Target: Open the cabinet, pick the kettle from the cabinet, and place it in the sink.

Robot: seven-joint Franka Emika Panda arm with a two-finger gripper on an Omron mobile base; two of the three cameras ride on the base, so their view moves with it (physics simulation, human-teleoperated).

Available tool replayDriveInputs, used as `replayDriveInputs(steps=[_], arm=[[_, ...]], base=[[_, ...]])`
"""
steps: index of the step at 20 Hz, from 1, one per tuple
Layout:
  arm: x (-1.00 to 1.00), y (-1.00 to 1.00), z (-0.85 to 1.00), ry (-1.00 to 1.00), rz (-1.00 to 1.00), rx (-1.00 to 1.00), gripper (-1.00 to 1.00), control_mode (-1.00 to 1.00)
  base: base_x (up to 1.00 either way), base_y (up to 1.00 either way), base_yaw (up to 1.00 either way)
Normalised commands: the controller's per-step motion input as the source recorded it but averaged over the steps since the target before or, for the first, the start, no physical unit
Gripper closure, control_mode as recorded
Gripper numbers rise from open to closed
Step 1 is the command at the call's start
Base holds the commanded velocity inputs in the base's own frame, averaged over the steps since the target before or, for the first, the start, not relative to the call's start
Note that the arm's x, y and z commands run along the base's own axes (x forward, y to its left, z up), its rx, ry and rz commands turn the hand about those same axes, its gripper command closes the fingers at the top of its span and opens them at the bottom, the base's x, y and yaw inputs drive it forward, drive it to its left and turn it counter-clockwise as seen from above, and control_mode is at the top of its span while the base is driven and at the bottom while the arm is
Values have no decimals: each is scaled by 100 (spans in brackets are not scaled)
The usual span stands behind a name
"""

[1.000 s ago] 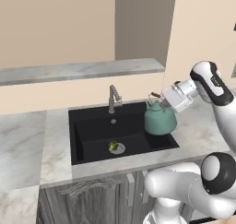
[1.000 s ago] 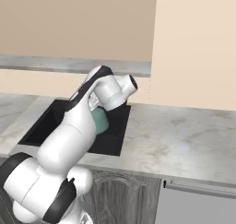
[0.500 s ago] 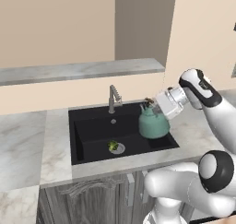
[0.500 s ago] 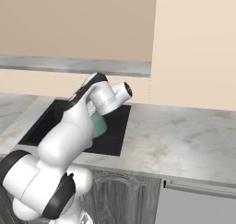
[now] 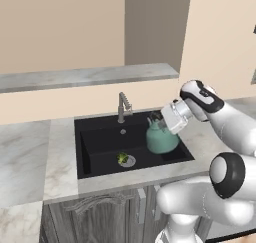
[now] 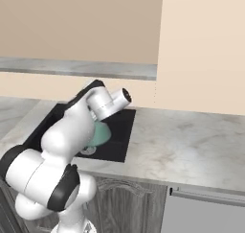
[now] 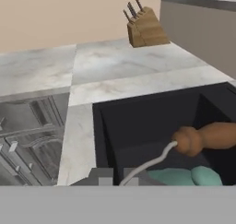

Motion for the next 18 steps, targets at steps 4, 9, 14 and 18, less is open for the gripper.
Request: replayDriveInputs(steps=[4, 9, 14, 18], arm=[[20, 7, -36, -2, 0, 0, 100, -100], [22, 6, -34, -1, 0, 0, 100, -100], [21, 9, -35, -3, 0, 0, 100, -100], [21, 13, -32, -4, 0, 0, 100, -100]], base=[[0, 0, 0], [0, 0, 0], [0, 0, 0], [0, 0, 0]])
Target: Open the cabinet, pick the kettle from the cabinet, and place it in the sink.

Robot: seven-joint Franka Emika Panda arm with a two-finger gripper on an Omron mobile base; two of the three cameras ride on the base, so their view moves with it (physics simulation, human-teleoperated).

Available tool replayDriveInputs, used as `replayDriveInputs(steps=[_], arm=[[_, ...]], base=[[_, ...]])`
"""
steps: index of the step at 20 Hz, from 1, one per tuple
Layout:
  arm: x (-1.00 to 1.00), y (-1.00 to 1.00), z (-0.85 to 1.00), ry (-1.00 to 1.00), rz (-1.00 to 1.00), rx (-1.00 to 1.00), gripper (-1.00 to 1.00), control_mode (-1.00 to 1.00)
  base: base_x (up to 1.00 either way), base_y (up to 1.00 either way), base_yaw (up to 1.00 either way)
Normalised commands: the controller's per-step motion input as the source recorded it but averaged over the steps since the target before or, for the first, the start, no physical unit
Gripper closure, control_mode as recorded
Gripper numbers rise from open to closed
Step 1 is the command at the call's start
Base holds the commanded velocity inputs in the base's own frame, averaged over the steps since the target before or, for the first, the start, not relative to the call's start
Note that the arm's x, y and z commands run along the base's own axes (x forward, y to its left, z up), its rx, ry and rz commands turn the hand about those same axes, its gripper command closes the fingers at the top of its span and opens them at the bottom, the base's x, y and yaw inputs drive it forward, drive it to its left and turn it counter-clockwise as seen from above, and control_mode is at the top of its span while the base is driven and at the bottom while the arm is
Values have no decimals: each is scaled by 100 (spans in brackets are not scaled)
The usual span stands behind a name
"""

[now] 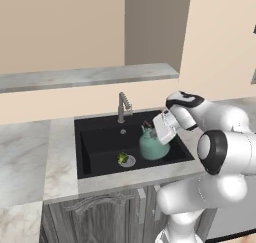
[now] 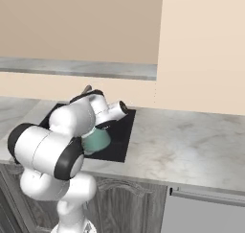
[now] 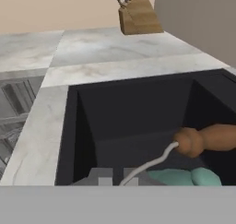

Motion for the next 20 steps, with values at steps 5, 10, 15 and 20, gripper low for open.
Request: replayDriveInputs(steps=[5, 10, 15, 20], arm=[[26, 9, -27, -2, 1, 0, 100, -100], [26, 9, -27, -2, 2, -2, 100, -100], [26, 7, -26, 0, 2, -6, 100, -100], [24, 6, -27, 0, 1, -10, 100, -100]], base=[[0, 0, 0], [0, 0, 0], [0, 0, 0], [0, 0, 0]])
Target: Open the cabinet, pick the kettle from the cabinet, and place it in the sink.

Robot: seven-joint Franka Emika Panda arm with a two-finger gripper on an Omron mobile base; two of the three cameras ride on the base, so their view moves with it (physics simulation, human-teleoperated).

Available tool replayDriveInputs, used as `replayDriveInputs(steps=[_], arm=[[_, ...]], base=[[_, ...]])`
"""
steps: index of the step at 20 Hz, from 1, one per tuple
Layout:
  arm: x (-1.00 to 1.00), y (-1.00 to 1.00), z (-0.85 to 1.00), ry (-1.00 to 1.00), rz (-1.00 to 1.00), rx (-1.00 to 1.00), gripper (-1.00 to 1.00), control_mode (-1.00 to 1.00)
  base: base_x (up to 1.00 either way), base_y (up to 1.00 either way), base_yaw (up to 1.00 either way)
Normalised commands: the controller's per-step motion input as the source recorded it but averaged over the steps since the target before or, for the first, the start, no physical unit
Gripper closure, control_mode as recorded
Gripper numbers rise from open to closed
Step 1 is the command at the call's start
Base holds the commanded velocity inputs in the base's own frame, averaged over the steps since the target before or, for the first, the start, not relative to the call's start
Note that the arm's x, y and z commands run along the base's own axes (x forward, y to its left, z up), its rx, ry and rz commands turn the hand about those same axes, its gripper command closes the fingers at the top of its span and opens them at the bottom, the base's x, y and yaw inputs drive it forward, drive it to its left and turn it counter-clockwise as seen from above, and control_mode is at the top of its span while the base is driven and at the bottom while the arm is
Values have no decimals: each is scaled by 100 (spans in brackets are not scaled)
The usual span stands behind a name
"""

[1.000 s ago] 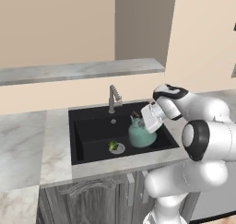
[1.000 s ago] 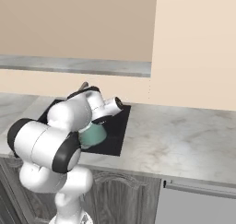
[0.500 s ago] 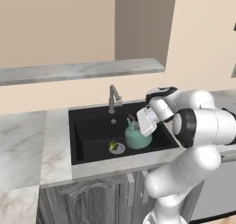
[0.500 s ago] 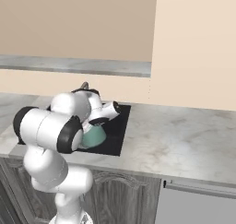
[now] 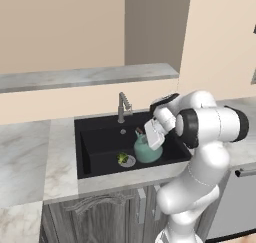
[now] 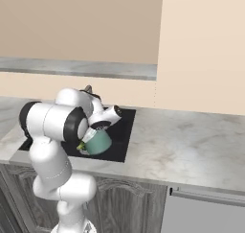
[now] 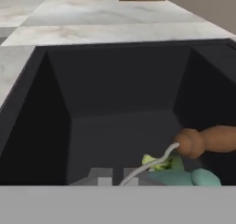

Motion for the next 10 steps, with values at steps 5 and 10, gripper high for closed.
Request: replayDriveInputs(steps=[5, 10], arm=[[20, 0, -29, 0, 2, -4, 100, -100], [15, 1, -31, -2, 4, 0, 100, -100]], base=[[0, 0, 0], [0, 0, 0]])
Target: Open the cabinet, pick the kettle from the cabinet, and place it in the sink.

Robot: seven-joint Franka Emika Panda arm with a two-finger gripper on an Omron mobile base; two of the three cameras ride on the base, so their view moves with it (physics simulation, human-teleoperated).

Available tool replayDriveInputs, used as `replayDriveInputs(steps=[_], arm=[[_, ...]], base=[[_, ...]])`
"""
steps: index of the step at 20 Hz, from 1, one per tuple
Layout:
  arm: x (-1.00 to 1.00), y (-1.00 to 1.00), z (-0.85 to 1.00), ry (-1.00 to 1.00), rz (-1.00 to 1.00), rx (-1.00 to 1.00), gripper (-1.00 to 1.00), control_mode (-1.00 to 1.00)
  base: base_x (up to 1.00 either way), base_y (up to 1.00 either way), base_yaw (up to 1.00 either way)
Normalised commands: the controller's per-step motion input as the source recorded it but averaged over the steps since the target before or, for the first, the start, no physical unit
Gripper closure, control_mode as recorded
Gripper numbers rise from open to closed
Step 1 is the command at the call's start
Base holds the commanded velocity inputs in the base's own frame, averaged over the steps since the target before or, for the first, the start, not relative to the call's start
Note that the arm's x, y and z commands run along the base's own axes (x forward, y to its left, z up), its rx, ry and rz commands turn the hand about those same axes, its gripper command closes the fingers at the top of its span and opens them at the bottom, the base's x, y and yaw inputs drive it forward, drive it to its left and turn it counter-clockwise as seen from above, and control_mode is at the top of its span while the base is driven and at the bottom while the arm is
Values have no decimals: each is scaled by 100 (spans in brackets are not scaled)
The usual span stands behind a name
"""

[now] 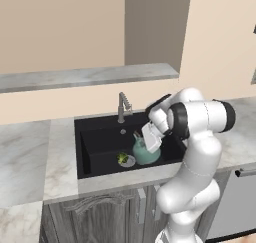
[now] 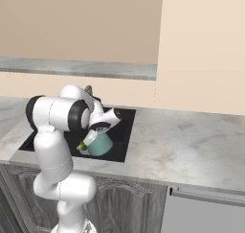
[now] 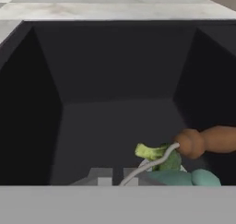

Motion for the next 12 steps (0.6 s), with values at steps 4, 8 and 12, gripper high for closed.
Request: replayDriveInputs(steps=[4, 8, 12], arm=[[15, 0, -25, -3, 5, 0, 100, -100], [17, 0, -18, -5, 6, 4, 100, -100], [17, 0, -19, -3, 5, 2, 100, -100]], base=[[0, 0, 0], [0, 0, 0], [0, 0, 0]])
